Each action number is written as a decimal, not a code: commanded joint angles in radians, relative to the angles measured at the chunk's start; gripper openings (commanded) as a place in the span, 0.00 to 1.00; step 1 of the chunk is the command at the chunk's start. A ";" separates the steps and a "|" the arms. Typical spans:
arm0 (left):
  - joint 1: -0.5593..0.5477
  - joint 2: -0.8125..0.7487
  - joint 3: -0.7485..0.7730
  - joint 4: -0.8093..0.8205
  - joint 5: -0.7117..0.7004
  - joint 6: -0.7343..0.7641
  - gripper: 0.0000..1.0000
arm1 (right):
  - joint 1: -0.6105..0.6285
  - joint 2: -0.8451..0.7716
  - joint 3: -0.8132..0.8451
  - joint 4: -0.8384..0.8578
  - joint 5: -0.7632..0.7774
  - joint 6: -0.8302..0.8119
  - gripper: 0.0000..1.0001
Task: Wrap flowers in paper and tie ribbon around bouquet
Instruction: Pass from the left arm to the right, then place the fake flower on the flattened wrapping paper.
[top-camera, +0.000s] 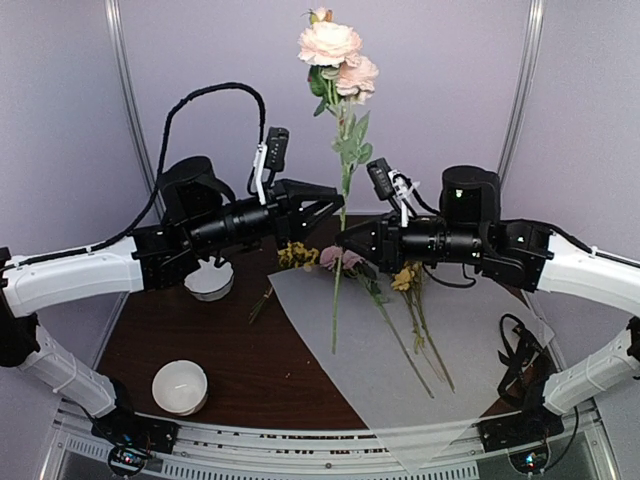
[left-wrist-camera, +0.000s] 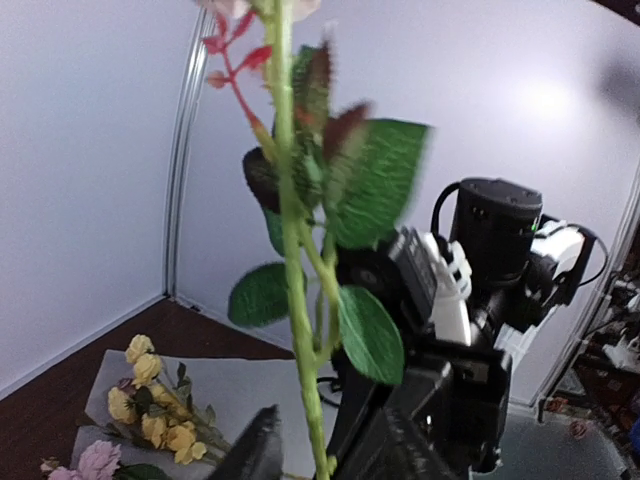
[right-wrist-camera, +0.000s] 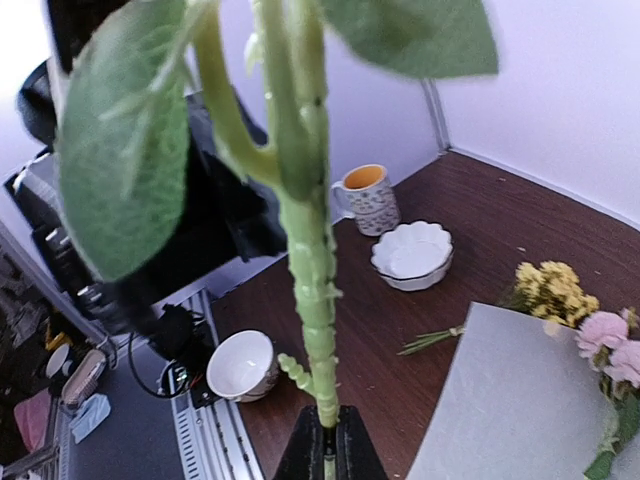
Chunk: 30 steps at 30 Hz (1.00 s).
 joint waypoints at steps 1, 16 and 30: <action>0.023 -0.004 0.127 -0.354 -0.150 0.163 0.57 | -0.102 -0.065 0.014 -0.208 0.144 0.054 0.00; 0.329 0.217 0.066 -0.934 -0.341 0.137 0.52 | -0.451 0.135 -0.121 -0.630 0.268 0.090 0.00; 0.329 0.524 0.199 -1.004 -0.417 0.286 0.54 | -0.464 0.193 -0.150 -0.638 0.276 0.092 0.27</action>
